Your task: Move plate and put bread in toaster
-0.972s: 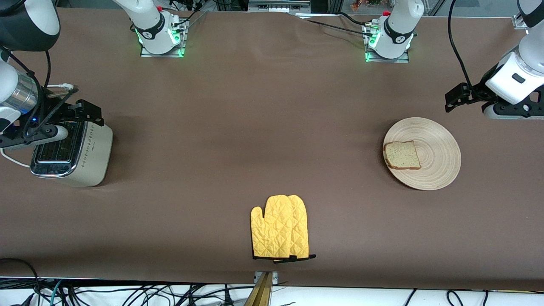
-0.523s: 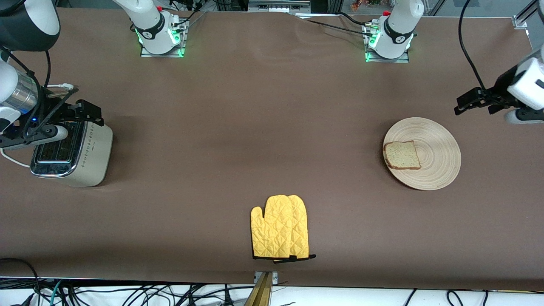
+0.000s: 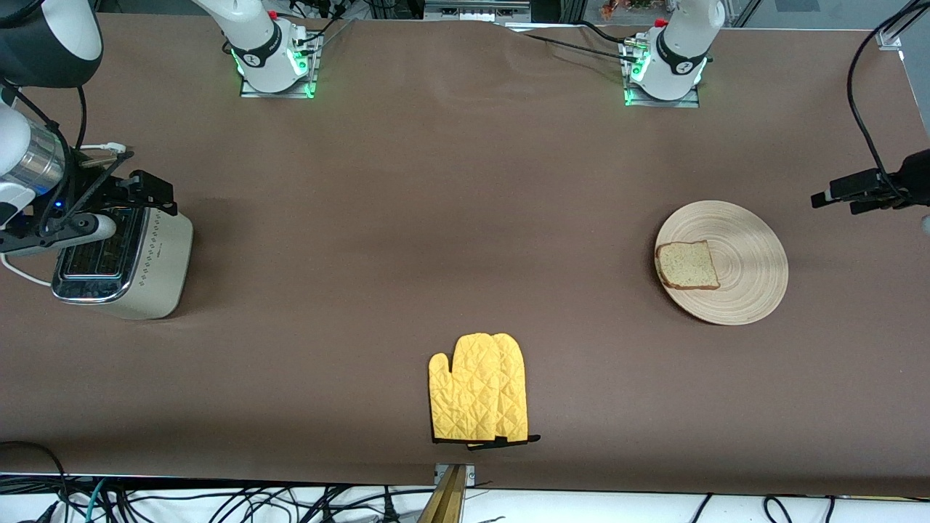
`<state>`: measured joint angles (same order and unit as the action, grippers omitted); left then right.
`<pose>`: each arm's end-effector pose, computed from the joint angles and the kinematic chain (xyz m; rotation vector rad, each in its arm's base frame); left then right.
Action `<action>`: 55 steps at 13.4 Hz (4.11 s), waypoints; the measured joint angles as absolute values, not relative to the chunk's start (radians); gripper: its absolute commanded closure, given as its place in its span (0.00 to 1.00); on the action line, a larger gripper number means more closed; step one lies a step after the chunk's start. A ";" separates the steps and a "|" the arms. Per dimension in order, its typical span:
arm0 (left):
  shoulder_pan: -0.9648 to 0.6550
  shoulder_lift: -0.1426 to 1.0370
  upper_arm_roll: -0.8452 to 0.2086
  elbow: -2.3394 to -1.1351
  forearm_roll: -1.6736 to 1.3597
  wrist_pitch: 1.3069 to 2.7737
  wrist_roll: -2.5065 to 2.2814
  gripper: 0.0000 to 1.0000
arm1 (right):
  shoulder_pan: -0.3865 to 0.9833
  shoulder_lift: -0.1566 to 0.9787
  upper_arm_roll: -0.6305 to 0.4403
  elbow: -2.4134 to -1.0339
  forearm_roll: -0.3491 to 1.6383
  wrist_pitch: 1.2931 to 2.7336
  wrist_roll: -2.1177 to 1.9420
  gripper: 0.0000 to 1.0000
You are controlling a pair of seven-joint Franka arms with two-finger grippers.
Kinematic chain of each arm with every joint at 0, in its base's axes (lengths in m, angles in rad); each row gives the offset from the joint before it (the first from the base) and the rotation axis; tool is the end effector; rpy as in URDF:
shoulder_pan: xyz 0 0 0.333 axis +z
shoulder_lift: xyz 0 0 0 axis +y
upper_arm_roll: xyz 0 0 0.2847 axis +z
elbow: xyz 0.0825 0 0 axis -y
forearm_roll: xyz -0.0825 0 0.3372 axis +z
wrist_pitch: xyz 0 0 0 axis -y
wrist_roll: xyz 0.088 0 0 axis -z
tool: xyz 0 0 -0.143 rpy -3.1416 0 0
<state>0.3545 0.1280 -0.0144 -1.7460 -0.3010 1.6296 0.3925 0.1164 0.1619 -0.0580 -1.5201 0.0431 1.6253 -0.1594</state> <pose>0.5012 0.1343 0.4288 2.7711 0.0035 -0.1676 0.5499 0.0401 0.4977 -3.0862 -0.3326 0.0848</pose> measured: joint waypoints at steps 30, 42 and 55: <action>0.681 0.819 -0.028 -1.617 -0.655 1.702 0.910 1.00 | 0.115 0.162 -0.058 -1.522 0.043 1.625 -0.159 0.00; 0.661 0.826 -0.144 -1.606 -0.660 1.642 0.985 1.00 | 0.107 0.164 -0.059 -1.522 0.043 1.626 -0.159 0.00; 0.244 0.841 -0.298 -1.631 -0.917 1.801 0.745 1.00 | 0.105 0.166 -0.060 -1.524 0.043 1.626 -0.159 0.00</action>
